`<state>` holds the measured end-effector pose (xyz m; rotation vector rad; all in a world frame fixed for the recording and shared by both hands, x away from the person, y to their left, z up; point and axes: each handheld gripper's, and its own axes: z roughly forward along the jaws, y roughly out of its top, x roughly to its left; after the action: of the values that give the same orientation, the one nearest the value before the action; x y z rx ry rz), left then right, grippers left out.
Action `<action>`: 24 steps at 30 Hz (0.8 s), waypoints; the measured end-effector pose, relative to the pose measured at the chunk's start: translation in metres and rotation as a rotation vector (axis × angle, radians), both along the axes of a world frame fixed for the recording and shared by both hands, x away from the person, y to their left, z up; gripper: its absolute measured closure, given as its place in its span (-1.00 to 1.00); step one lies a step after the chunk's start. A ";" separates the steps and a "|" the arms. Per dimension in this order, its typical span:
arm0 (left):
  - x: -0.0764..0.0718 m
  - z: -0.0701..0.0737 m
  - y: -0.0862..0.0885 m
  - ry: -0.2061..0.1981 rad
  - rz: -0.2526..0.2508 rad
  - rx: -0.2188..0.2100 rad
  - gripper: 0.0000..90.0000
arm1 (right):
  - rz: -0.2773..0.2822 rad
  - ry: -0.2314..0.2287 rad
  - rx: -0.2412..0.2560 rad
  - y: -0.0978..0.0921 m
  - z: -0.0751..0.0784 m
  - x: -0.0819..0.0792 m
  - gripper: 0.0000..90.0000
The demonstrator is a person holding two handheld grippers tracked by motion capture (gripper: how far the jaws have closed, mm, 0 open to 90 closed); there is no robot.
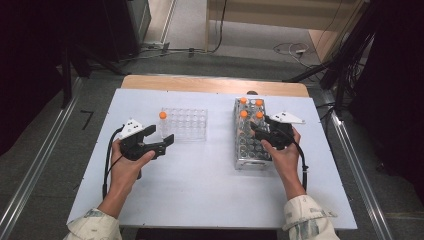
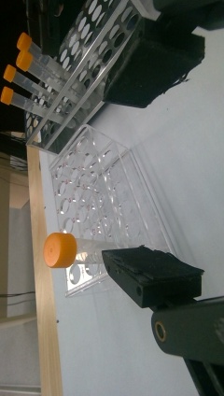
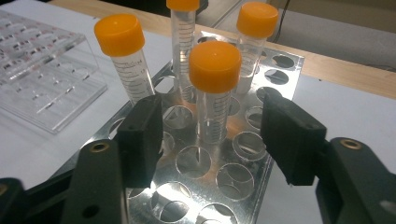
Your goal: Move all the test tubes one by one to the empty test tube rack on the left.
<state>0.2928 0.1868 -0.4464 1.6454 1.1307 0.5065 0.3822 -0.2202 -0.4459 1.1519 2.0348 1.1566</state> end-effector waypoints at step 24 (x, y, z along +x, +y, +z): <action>0.002 -0.005 -0.002 0.019 -0.005 0.005 -0.52 | 0.031 0.030 0.016 -0.001 -0.007 0.011 0.55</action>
<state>0.2943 0.1850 -0.4511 1.6602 1.1398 0.4922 0.3936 -0.2213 -0.4531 1.1554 2.0766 1.1794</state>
